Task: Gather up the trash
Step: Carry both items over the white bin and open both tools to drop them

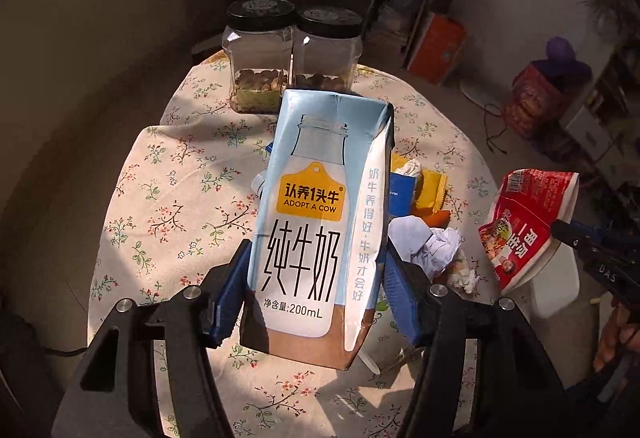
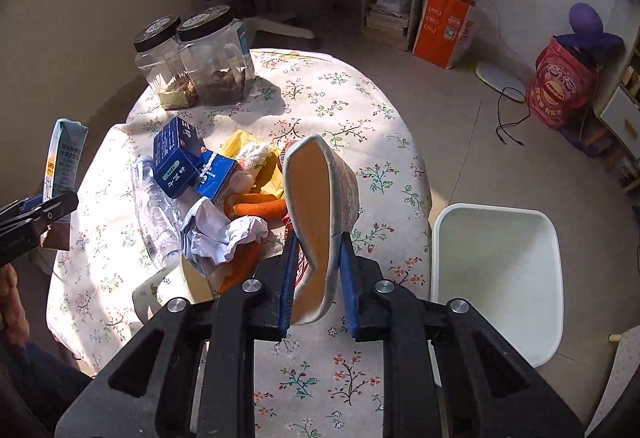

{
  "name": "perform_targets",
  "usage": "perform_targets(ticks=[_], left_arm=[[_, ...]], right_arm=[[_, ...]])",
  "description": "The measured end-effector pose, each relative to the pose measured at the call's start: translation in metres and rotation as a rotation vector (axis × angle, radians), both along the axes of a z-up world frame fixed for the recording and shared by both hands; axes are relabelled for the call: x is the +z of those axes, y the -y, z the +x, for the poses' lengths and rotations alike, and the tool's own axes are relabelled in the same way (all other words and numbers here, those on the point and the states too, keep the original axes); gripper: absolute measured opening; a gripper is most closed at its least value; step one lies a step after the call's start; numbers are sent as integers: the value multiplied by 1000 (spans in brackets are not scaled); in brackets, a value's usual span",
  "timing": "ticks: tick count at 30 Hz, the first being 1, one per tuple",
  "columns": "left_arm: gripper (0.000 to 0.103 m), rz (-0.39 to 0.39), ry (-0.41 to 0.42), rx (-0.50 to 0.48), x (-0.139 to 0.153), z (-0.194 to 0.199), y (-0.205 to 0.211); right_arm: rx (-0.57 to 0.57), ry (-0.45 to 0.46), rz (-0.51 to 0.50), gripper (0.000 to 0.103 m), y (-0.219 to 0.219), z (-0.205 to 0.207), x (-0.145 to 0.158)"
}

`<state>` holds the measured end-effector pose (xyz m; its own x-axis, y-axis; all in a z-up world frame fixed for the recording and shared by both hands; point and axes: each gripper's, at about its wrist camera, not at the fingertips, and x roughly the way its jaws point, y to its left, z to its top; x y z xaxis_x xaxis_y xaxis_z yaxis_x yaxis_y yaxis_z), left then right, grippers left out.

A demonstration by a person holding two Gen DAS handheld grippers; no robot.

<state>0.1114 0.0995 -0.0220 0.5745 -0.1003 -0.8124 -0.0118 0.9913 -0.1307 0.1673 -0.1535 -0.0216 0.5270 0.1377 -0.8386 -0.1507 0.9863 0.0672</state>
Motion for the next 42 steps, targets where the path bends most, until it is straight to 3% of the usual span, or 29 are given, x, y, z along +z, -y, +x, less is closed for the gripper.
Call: perform_targets(ticks=[5, 10, 12, 18, 21, 28, 33, 35, 39, 42], left_arm=[[61, -96, 119, -64, 49, -14, 37], [61, -67, 298, -123, 108, -52, 83], [61, -51, 283, -167, 113, -54, 108], [61, -131, 139, -268, 73, -32, 183], [61, -179, 126, -357, 53, -22, 222], [62, -216, 18, -410, 0, 3, 300], [62, -244, -61, -426, -36, 19, 332], [62, -250, -89, -442, -48, 27, 342], [66, -240, -156, -451, -72, 40, 351], [67, -242, -167, -443, -73, 38, 338]], right_arm=[[-54, 53, 22, 19, 28, -14, 23], [-111, 117, 55, 20, 69, -30, 46], [-138, 142, 38, 20, 82, -36, 51], [-253, 175, 1, 21, 126, -50, 59], [-311, 169, -9, 22, 149, -58, 58], [-412, 71, -19, 23, 190, -56, 27], [-453, 11, -17, 23, 211, -46, 7], [-460, -9, -17, 27, 215, -38, 1], [-512, -21, -96, 58, 213, -26, -4], [-498, -12, -76, 58, 207, -25, -1]])
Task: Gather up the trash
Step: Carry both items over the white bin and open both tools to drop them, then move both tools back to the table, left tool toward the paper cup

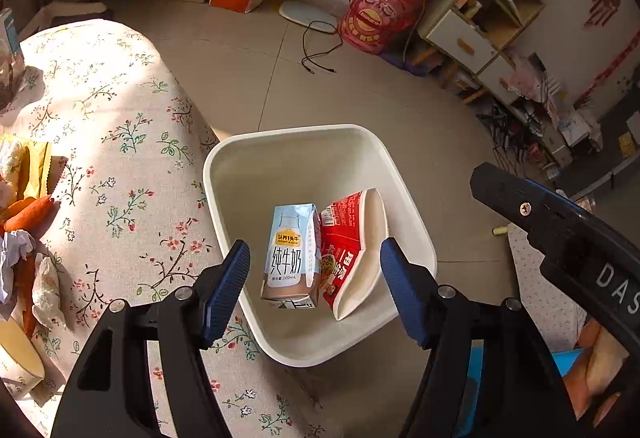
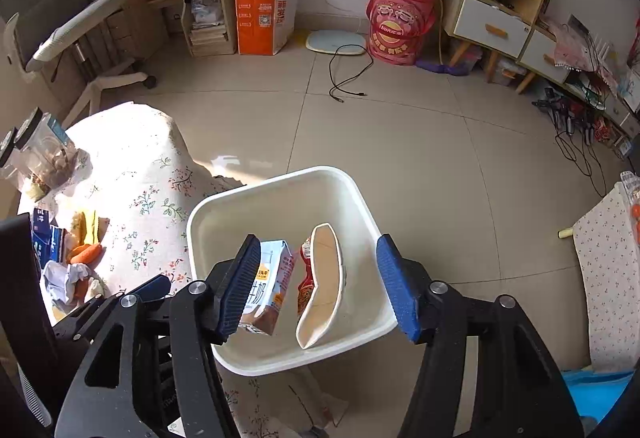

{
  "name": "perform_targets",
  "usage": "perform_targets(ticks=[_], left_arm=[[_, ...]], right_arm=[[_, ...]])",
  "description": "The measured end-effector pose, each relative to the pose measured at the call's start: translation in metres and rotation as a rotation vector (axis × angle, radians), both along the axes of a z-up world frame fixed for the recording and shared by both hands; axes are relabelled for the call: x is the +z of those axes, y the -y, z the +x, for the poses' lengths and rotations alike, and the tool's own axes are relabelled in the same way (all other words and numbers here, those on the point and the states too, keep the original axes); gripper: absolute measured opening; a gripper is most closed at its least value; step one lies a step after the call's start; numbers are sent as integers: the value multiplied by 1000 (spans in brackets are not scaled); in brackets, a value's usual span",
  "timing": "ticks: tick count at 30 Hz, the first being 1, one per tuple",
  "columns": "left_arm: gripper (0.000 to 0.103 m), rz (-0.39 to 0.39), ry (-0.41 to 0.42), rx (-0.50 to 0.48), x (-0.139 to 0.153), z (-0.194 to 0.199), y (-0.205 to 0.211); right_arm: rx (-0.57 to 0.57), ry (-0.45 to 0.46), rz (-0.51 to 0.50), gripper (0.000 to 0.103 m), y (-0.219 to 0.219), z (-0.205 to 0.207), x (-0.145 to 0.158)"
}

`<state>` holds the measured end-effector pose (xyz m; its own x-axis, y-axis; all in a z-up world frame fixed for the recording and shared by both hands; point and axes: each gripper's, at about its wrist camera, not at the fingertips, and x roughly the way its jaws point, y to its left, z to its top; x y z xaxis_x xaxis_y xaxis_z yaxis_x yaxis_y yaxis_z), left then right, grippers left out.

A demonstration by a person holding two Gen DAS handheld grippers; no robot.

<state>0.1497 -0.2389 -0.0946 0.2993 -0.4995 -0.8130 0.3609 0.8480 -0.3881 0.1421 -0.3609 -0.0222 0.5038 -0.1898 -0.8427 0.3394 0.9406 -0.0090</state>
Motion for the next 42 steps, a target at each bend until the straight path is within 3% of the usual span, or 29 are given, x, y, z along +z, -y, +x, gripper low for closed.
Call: perform_targets(ticks=[6, 14, 20, 25, 30, 34, 37, 42], left_arm=[[68, 102, 45, 67, 21, -13, -51], [75, 282, 151, 364, 70, -48, -170], [76, 278, 148, 546, 66, -84, -259], [76, 226, 0, 458, 21, -83, -283], [76, 264, -2, 396, -1, -77, -288], [76, 263, -44, 291, -20, -65, -278], [76, 306, -55, 273, -36, -55, -272], [76, 307, -66, 253, -50, -48, -265]], right_arm=[[47, 97, 0, 64, -20, -8, 22], [207, 271, 21, 78, -91, -38, 56], [393, 368, -37, 83, -171, -55, 68], [495, 339, -105, 86, -221, -54, 57], [538, 291, -114, 86, -250, -47, 44], [552, 260, -120, 86, -265, -40, 34], [556, 235, -110, 86, -268, -34, 27], [553, 195, -96, 86, -269, -24, 16]])
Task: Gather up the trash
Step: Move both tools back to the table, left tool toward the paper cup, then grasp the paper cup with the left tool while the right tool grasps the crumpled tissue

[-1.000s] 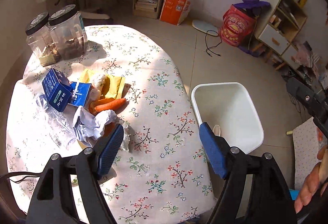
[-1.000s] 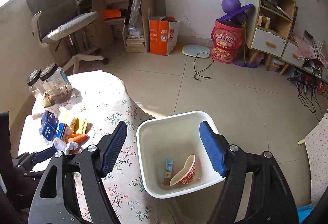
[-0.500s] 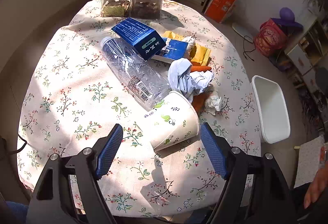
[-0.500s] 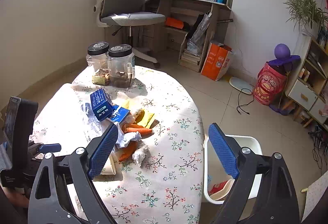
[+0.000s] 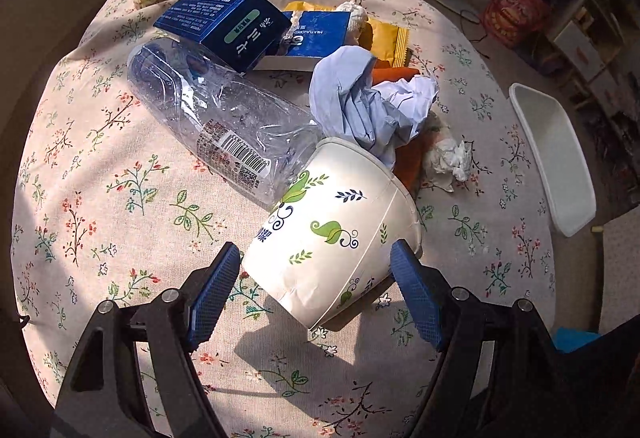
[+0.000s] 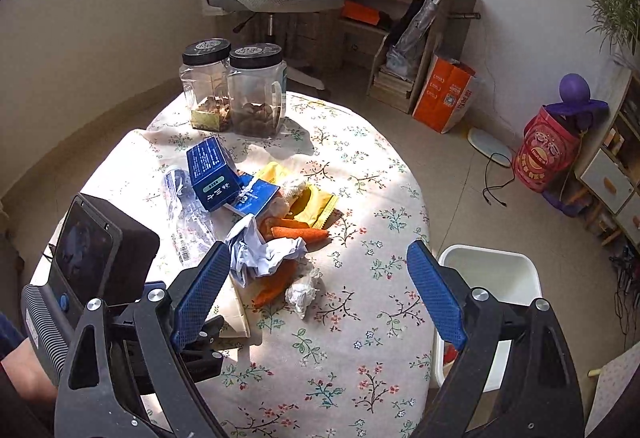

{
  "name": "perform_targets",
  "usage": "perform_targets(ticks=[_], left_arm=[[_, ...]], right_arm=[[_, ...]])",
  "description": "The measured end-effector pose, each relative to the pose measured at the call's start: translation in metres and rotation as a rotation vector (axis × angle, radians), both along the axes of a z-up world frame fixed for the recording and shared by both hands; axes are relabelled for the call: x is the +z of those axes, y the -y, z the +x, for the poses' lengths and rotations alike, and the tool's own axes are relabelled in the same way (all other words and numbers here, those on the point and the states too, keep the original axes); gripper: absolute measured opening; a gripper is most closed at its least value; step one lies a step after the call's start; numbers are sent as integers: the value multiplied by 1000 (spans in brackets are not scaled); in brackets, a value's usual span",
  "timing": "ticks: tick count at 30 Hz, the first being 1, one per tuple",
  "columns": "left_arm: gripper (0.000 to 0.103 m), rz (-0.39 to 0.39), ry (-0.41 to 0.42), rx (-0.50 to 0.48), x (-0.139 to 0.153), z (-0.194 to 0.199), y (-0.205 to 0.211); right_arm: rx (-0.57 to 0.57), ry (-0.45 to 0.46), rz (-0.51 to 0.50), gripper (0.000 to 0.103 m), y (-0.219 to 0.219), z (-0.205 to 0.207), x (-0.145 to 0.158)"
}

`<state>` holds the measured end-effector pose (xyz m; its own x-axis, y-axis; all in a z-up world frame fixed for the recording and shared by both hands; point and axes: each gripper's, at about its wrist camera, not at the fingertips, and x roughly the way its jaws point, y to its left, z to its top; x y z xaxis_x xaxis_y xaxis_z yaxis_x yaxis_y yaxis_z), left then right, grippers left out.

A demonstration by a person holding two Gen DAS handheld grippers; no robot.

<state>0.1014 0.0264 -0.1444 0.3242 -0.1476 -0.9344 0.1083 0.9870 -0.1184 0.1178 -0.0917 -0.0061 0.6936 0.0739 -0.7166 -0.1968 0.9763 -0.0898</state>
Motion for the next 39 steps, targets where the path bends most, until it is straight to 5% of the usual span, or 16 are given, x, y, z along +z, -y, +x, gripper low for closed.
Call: perform_targets(ticks=[6, 10, 15, 17, 19, 26, 27, 28, 30, 34, 39], left_arm=[[65, 10, 20, 3, 2, -1, 0], [48, -60, 30, 41, 11, -4, -15], [42, -97, 27, 54, 13, -8, -21], [32, -99, 39, 63, 17, -10, -24], [0, -103, 66, 68, 25, -10, -26], [2, -154, 51, 70, 22, -5, -28], [12, -149, 47, 68, 22, -4, -27], [39, -139, 46, 70, 21, -3, -27], [67, -133, 44, 73, 18, -1, -27], [67, -155, -5, 27, 8, 3, -17], [66, -149, -19, 10, 3, 8, -8]], right_arm=[[-13, -50, 18, 86, 0, 12, -12], [-28, -95, 41, 86, 1, 21, -21], [-107, -223, 115, 86, 19, 42, -48], [-140, -264, 152, 86, 27, 50, -59], [-161, -305, 185, 84, 31, 56, -71], [-177, -429, 208, 70, 26, 67, -111], [-171, -443, 204, 65, 23, 68, -116], [-165, -455, 195, 59, 21, 69, -121], [-152, -484, 176, 50, 16, 72, -131], [-116, -521, 209, 22, 11, 70, -138], [-94, -501, 195, 21, 7, 66, -120]])
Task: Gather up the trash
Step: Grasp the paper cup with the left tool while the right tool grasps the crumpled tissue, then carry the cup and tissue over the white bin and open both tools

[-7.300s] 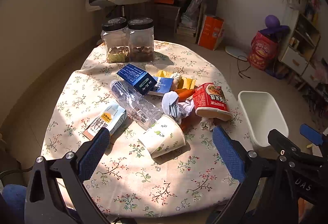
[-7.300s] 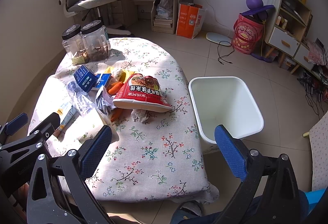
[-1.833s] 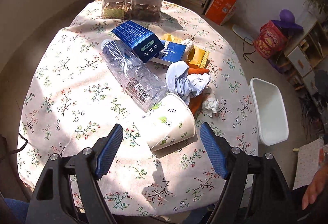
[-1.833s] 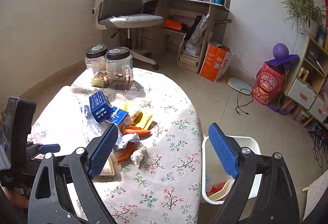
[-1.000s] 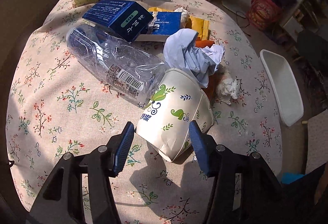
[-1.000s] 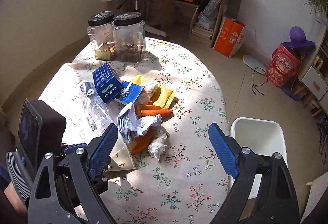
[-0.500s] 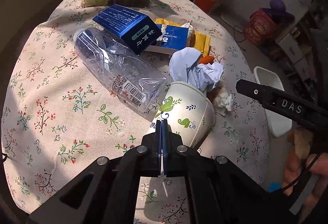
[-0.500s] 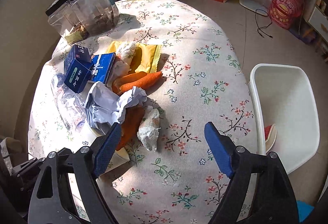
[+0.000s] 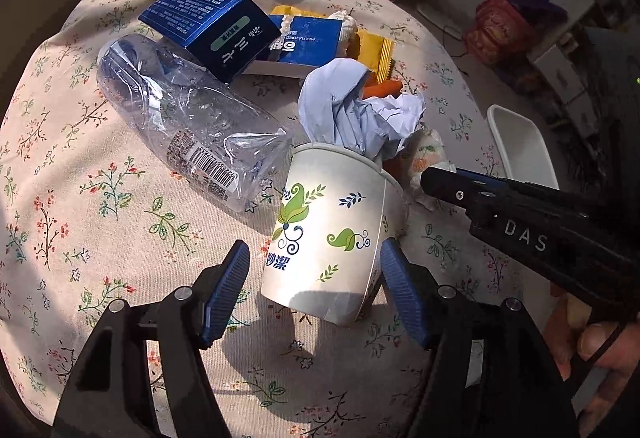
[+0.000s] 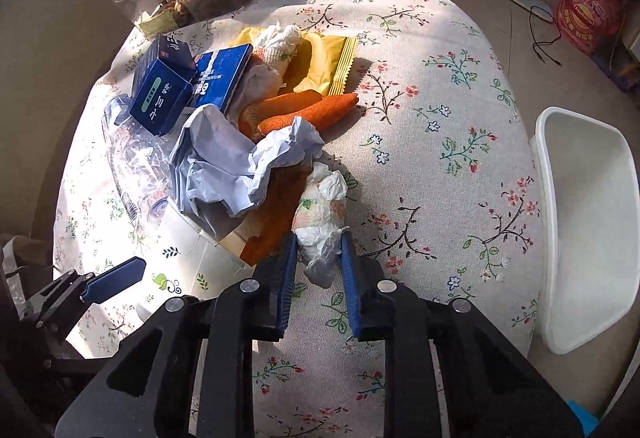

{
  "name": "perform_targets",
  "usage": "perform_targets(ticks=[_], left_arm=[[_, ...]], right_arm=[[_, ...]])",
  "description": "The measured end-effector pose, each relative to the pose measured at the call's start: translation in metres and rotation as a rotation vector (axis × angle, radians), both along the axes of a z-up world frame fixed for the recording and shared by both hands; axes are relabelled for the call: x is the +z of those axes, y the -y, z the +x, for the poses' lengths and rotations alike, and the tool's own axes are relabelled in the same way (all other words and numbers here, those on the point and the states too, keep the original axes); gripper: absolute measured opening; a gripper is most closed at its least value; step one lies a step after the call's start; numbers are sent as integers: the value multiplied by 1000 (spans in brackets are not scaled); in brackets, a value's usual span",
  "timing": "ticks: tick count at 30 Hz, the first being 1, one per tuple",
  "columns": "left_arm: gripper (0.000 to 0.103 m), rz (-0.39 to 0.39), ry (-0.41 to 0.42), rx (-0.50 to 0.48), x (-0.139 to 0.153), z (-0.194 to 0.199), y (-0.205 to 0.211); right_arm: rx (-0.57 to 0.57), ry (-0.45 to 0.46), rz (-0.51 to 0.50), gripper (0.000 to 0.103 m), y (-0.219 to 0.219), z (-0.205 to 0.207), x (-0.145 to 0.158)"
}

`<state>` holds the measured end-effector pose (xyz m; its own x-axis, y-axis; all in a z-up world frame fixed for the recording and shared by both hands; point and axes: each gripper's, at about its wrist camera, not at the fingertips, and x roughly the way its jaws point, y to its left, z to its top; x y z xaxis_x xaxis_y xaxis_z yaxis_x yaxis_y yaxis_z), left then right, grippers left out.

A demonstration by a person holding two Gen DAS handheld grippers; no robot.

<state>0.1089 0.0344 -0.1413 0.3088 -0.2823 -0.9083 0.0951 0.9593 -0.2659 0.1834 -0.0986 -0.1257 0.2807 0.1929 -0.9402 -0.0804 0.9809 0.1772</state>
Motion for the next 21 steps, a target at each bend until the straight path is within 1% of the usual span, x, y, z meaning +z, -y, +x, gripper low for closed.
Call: perform_targets(ticks=[4, 7, 10, 13, 16, 18, 21], left_arm=[[66, 14, -8, -22, -4, 2, 10], [65, 2, -22, -27, -8, 3, 13], [63, 12, -10, -27, -8, 3, 14], [58, 23, 4, -18, -5, 1, 14], [53, 18, 3, 0, -1, -2, 11], [52, 17, 8, 22, 3, -4, 5], [51, -12, 5, 55, 8, -6, -2]], right_arm=[[-30, -7, 28, 20, 12, -1, 5], [-46, -5, 42, 20, 18, -2, 7], [-43, -7, 41, 20, 19, -3, 7], [-31, 1, 38, 20, 17, -4, 11], [-30, 14, 51, 20, 20, -7, 18], [-29, 19, 58, 20, 21, -8, 23], [-24, 29, 53, 20, 21, -11, 26]])
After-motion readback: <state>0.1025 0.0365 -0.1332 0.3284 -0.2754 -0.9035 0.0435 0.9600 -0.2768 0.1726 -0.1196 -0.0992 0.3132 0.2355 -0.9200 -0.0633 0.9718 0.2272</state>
